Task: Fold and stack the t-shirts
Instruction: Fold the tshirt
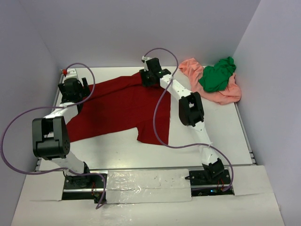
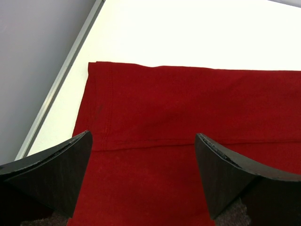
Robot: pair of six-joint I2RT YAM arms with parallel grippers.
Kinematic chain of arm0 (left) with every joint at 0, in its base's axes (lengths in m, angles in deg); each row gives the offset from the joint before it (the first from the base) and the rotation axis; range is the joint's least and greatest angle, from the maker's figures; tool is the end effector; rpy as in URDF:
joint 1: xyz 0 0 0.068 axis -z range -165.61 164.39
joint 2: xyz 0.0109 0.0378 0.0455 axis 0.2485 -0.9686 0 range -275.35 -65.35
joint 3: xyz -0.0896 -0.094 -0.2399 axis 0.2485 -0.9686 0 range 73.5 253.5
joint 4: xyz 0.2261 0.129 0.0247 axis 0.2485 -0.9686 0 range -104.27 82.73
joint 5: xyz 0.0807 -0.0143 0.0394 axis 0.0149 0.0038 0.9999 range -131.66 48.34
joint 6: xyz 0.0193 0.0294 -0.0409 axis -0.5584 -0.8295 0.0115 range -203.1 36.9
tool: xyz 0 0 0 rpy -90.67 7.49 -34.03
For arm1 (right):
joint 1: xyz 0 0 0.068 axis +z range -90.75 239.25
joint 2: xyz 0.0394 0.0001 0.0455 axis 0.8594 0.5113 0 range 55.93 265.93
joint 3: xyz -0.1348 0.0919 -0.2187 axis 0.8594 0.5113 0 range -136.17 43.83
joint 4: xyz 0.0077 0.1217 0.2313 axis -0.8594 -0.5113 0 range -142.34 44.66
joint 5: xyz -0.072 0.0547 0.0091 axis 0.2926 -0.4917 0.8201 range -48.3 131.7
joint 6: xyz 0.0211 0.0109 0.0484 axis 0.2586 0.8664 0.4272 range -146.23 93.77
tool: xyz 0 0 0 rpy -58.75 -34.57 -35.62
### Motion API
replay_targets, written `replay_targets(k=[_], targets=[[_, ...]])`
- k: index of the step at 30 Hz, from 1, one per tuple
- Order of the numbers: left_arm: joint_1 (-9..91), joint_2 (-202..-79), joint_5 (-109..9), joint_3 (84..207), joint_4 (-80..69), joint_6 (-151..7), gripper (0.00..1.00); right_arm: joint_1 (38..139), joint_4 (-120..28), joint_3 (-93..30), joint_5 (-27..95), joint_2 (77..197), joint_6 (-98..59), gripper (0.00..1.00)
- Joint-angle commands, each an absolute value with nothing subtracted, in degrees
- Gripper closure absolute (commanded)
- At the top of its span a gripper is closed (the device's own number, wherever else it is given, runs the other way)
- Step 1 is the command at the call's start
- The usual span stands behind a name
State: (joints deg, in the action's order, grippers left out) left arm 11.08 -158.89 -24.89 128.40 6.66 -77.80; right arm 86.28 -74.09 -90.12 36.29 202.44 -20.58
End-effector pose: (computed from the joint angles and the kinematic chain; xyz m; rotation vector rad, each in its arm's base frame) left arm 0.3622 0.0312 0.2257 -0.3357 1.9641 0.2705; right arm 0.5103 0.2641 0.1922 -0.4792 2.2712 0.4007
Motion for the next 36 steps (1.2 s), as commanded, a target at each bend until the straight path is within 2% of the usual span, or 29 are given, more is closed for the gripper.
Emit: replay_targets(k=[1, 7, 14, 24, 30, 36], targets=[[11.49, -157.02, -24.52, 129.4, 8.81, -78.0, 0.01, 86.06, -75.31, -93.98, 35.9, 202.88, -18.85, 0.5], [11.49, -157.2, -24.79, 129.66, 8.55, -77.74, 0.01, 85.27, -78.73, -97.14, 35.28, 204.99, -17.01, 0.5], [11.58, -157.46, -24.88, 129.58, 8.64, -77.65, 0.01, 85.79, -79.53, -91.36, 32.82, 203.15, -16.21, 0.5], [11.67, -156.76, -24.52, 128.79, 9.34, -78.09, 0.01, 85.53, -80.23, -93.36, 31.59, 204.46, -15.25, 0.53], [11.67, -156.58, -24.61, 128.43, 10.04, -78.18, 0.01, 85.44, -74.27, -89.33, 30.36, 201.57, -14.37, 0.54], [11.75, -156.14, -24.61, 127.38, 10.92, -78.44, 0.01, 85.35, -72.24, -91.25, 31.68, 201.91, -14.36, 0.53]])
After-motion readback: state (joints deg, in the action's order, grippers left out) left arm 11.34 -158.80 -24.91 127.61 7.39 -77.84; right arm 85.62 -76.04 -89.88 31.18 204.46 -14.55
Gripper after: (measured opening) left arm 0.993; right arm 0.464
